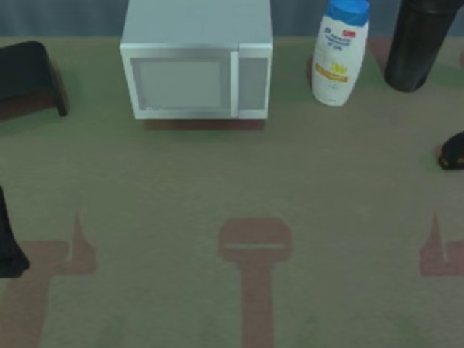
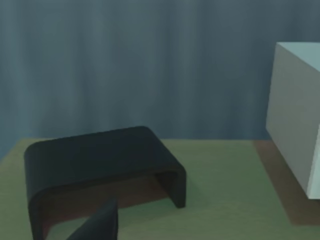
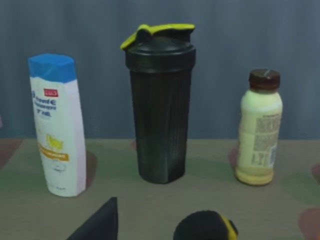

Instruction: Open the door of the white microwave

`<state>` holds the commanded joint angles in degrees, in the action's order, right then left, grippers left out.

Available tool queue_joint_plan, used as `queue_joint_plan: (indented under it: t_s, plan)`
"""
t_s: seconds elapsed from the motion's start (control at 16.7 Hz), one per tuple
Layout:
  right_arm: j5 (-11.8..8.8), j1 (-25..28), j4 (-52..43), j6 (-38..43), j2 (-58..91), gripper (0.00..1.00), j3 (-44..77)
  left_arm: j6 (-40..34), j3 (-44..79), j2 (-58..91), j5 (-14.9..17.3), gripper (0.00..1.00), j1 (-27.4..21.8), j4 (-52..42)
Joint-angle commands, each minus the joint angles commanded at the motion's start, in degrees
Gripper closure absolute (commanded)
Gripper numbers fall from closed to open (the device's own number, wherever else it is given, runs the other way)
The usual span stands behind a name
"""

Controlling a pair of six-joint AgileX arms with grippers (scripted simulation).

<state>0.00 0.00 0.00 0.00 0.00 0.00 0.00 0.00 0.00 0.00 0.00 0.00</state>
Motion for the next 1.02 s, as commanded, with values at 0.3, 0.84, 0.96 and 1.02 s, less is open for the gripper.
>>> queue_joint_plan:
  t_s: [0.3, 0.84, 0.96, 1.02]
  plan:
    - [0.0, 0.0, 0.0, 0.0, 0.0, 0.0, 0.0, -1.34, 3.48, 3.56, -0.9, 0.0, -1.61, -1.16]
    - [0.0, 0.0, 0.0, 0.0, 0.0, 0.0, 0.0, -13.19, 38.69, 45.41, -9.72, 0.0, -15.79, -13.34]
    - [0.0, 0.0, 0.0, 0.0, 0.0, 0.0, 0.0, -16.4, 48.22, 58.79, -12.14, 0.0, -19.73, -17.02]
    - [0.0, 0.0, 0.0, 0.0, 0.0, 0.0, 0.0, -17.99, 52.87, 65.4, -13.33, 0.0, -21.68, -18.86]
